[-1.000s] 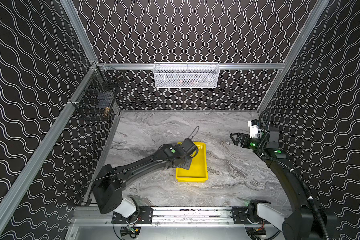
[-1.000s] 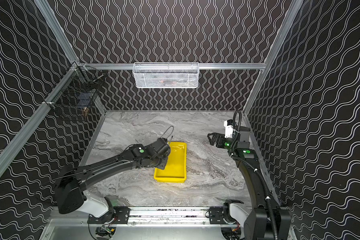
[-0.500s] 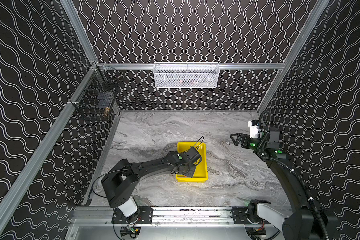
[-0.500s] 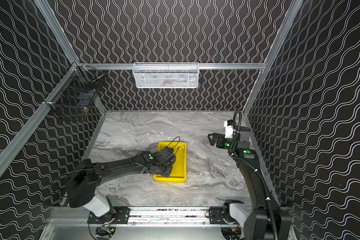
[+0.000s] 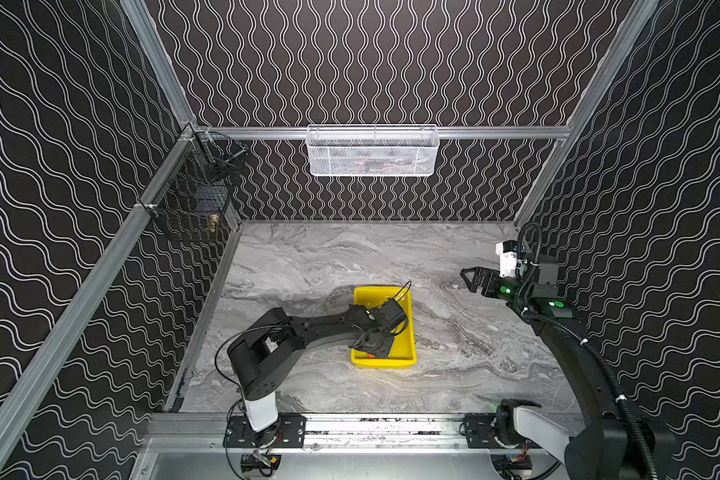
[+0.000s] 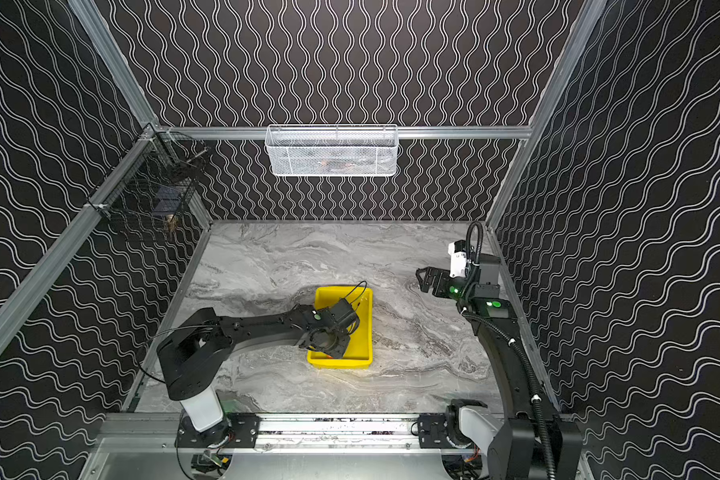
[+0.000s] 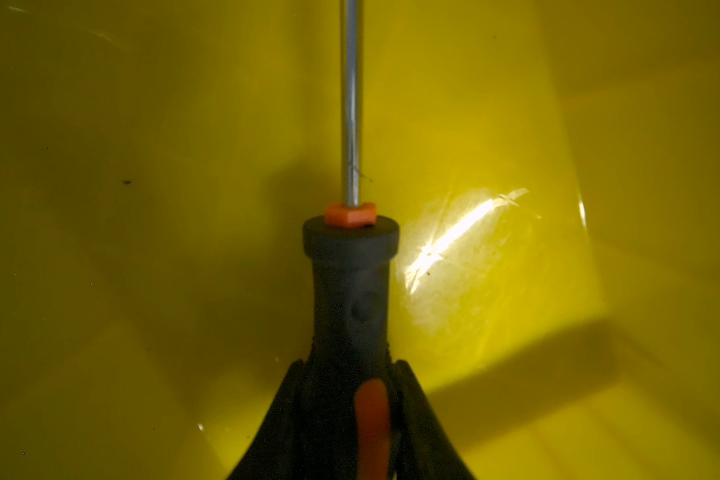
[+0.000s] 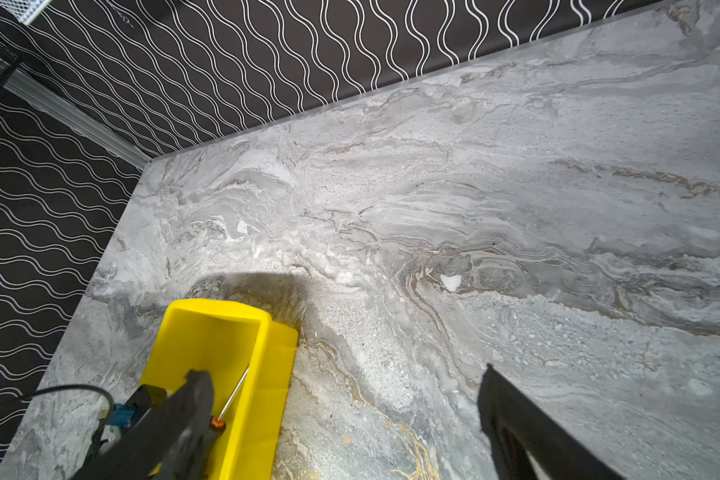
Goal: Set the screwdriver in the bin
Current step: 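Lower the screwdriver into the bin and open the left gripper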
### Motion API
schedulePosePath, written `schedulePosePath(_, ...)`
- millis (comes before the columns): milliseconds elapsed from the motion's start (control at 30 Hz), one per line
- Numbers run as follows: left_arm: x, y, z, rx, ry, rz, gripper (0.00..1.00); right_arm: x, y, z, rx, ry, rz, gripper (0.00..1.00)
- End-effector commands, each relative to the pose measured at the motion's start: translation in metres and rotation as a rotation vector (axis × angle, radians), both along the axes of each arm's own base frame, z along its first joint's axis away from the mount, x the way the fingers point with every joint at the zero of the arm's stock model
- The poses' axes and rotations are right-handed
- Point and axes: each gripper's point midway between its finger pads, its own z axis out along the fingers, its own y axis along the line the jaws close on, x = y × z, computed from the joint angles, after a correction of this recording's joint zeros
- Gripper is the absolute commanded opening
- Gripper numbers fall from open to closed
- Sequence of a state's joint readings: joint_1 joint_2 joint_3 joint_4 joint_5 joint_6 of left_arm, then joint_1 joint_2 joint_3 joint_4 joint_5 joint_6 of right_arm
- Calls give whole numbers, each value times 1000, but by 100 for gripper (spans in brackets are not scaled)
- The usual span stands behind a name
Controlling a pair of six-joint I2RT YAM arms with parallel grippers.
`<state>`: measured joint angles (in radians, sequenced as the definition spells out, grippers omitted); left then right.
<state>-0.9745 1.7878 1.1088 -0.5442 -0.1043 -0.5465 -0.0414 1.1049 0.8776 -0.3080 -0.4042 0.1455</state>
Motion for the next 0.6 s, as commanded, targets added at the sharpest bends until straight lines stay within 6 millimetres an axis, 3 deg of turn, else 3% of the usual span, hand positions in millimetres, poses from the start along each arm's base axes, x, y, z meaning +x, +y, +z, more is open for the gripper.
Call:
schedulePosePath(0,6,0,1,14,-19,12,32,2,0,-2,-7,-4,4,99)
schedulePosePath(567,23,-16,10,22,-51,15,55,6,-1,-4,-12,1,6,100)
